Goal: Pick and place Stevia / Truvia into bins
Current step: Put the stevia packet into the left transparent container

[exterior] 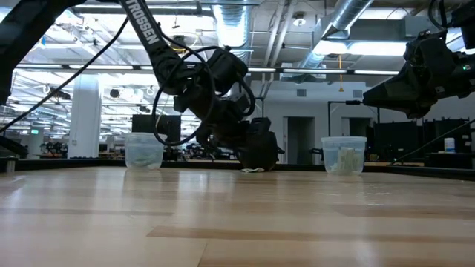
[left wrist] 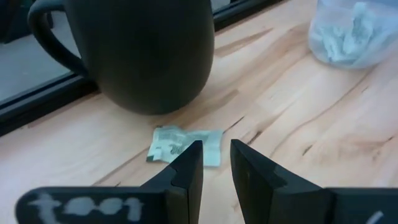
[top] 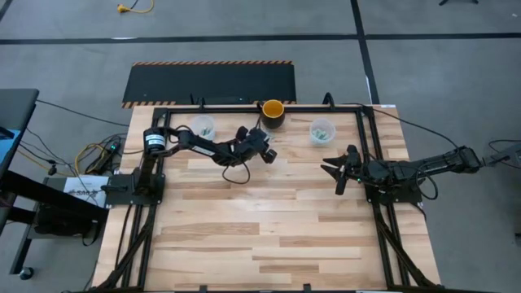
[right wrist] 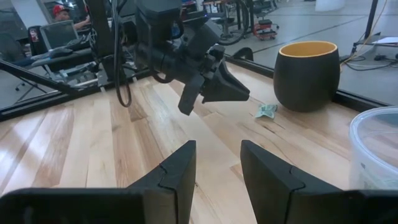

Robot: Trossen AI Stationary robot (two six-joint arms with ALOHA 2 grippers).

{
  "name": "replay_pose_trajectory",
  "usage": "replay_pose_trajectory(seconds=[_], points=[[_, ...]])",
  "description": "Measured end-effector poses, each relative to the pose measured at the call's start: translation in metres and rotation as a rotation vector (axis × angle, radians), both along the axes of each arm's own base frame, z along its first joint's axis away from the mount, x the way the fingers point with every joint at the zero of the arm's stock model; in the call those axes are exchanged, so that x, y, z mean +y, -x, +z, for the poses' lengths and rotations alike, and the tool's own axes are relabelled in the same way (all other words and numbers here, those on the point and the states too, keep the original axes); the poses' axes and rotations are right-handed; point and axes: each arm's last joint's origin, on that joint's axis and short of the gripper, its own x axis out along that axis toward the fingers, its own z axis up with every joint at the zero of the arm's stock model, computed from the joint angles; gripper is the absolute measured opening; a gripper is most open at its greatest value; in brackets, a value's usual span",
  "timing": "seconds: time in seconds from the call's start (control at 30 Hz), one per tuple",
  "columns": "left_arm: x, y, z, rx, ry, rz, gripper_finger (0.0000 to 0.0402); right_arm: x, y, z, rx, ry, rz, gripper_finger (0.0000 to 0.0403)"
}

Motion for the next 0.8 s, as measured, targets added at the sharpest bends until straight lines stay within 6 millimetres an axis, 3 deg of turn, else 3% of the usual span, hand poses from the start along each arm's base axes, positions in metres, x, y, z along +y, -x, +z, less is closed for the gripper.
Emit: replay_pose_trajectory(seconds=[0.23,0.47,0.67,0.8], points=[[0.0,-0.009,0.008,0.106,0.047,-0.075,0.007,0.0,0.0,0.0,0.0,0.0,0.0,0.0121],[-0.001,-0.022,0.021,0.235,0.001,-0.349,0.007,0.0,0.0,0.0,0.0,0.0,0.0,0.0121],[0.01,-0.016,0.024,0.479,0.013,-0.461,0.007,0.0,0.0,0.0,0.0,0.0,0.0,0.0121],[0.01,-0.017,0.034,0.643,-0.081,-0.51,0.007,0.0,0.0,0.0,0.0,0.0,0.0,0.0121]])
